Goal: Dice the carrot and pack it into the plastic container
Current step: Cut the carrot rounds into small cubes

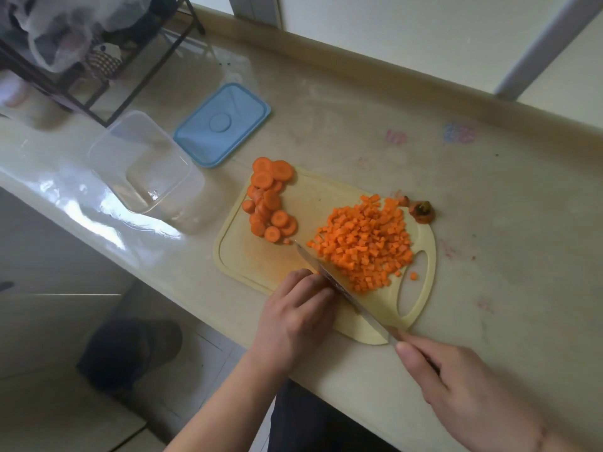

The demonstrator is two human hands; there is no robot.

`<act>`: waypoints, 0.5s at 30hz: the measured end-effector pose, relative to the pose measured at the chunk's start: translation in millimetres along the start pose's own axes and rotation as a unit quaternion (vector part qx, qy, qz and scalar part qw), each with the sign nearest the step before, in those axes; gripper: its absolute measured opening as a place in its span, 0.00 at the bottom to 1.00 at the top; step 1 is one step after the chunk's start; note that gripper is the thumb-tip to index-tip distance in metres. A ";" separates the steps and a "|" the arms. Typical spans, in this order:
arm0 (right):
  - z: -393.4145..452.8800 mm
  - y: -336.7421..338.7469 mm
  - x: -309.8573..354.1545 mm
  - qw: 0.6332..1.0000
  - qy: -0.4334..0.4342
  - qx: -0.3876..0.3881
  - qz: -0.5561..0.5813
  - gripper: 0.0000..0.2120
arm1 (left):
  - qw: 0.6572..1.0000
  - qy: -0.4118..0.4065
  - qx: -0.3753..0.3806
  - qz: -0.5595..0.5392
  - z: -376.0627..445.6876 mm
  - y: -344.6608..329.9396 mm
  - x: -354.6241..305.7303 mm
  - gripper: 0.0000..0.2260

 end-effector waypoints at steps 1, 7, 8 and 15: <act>2.2 -0.6 1.2 1.000 0.001 0.005 0.008 0.13 | 1.000 0.000 -0.001 0.002 -1.1 -0.2 -0.2 0.06; -7.8 9.4 -6.5 0.999 -0.009 -0.018 0.045 0.25 | 1.000 0.008 -0.007 0.009 -3.7 4.8 -0.7 0.04; -9.8 9.2 -6.0 0.999 -0.011 -0.012 0.044 0.26 | 1.000 0.005 -0.008 0.011 -3.7 5.1 -1.9 0.04; -17.4 5.9 1.5 0.999 -0.019 0.002 0.034 0.30 | 1.000 0.006 0.002 0.005 -4.8 1.7 1.3 0.05</act>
Point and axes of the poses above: each hand's wrist, its own z-axis towards the middle knuckle, its own y-axis out of the back of the hand, x = y × z, the point moved 6 cm from there along z, towards the middle knuckle, and after that the axes turned 1 degree about -x, right-handed, at the moved point
